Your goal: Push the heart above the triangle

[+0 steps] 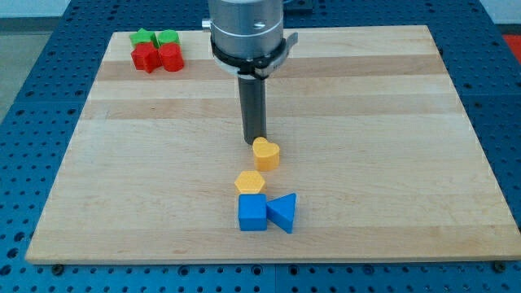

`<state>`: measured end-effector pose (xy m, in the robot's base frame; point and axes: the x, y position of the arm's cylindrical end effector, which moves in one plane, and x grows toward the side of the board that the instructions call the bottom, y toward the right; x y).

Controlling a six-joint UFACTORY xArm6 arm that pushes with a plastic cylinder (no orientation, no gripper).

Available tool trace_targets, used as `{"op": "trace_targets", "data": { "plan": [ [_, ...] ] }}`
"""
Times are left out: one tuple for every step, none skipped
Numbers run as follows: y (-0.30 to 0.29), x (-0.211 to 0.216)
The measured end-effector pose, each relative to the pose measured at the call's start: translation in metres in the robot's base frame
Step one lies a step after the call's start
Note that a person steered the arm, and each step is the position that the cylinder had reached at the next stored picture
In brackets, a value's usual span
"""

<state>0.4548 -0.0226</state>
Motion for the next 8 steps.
{"op": "trace_targets", "data": {
  "plan": [
    [0.001, 0.007],
    [0.003, 0.008],
    [0.008, 0.012],
    [0.015, 0.012],
    [0.027, 0.012],
    [0.028, 0.016],
    [0.028, 0.030],
    [0.028, 0.040]
  ]
}}
